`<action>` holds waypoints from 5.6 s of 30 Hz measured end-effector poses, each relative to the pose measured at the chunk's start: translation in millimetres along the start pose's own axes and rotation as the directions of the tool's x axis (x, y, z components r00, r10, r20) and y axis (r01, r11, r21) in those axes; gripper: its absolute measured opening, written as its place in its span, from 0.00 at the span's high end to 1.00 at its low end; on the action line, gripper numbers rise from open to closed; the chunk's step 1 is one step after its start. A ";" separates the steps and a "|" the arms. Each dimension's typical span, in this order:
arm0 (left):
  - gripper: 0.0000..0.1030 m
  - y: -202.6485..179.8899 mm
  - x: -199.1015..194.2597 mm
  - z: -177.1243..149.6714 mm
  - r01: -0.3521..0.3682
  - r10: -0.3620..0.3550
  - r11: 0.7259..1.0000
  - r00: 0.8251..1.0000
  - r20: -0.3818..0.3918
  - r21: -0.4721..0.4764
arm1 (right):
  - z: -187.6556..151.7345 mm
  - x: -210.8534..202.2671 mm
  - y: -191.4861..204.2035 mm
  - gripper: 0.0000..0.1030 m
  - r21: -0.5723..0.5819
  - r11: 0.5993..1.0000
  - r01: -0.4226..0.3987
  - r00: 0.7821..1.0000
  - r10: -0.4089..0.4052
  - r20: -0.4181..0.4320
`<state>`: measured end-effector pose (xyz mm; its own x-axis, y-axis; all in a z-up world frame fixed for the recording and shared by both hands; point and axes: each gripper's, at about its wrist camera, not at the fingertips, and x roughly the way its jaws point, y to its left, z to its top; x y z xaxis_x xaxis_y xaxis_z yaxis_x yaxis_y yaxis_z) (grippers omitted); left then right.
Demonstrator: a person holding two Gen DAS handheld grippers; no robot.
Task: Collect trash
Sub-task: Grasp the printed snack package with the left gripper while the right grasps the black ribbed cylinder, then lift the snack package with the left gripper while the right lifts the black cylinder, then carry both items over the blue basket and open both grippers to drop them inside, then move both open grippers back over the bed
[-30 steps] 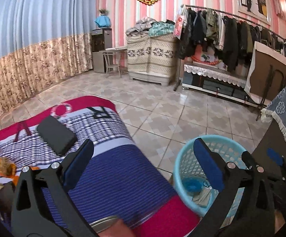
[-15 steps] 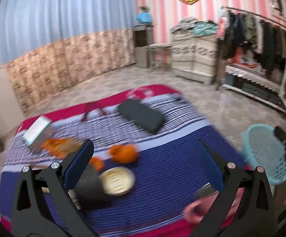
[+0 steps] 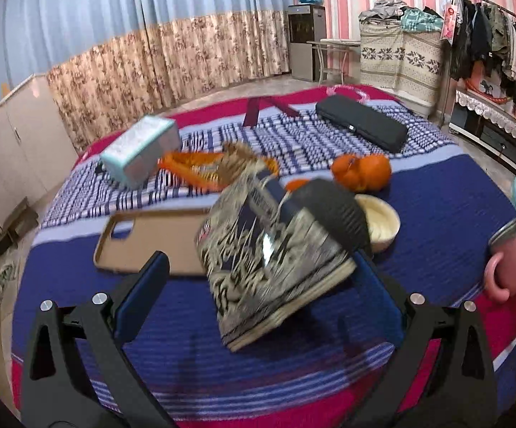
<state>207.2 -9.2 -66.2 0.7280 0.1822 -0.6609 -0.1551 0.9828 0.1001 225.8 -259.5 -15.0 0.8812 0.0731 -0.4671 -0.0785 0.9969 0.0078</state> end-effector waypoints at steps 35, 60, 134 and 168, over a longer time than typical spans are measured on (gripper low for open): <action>0.94 117.5 -24.4 -20.8 -0.006 0.012 0.997 0.997 0.077 -0.082 | -41.0 50.8 200.6 0.10 -0.144 0.929 -0.342 0.925 0.306 -0.224; 0.94 7.1 -56.2 37.5 0.052 -0.062 0.997 0.980 0.188 0.059 | 14.4 -29.6 56.1 0.31 -0.125 0.978 -0.165 0.983 0.174 0.064; 0.06 -332.8 -26.7 68.5 0.271 -0.313 0.929 0.939 0.144 0.252 | -39.3 5.3 -257.6 0.30 0.313 0.896 0.314 0.949 -0.286 -0.135; 0.05 -181.7 -50.9 95.3 0.183 -0.202 0.978 0.954 0.223 0.102 | 1.2 12.4 -149.8 0.16 0.236 0.955 0.178 0.984 -0.179 -0.016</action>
<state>262.1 -194.3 20.1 0.8745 -0.0182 -0.4846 0.0497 0.9974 0.0522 249.1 -408.0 -20.8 0.8734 -0.1073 -0.4751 0.1918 0.9724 0.1330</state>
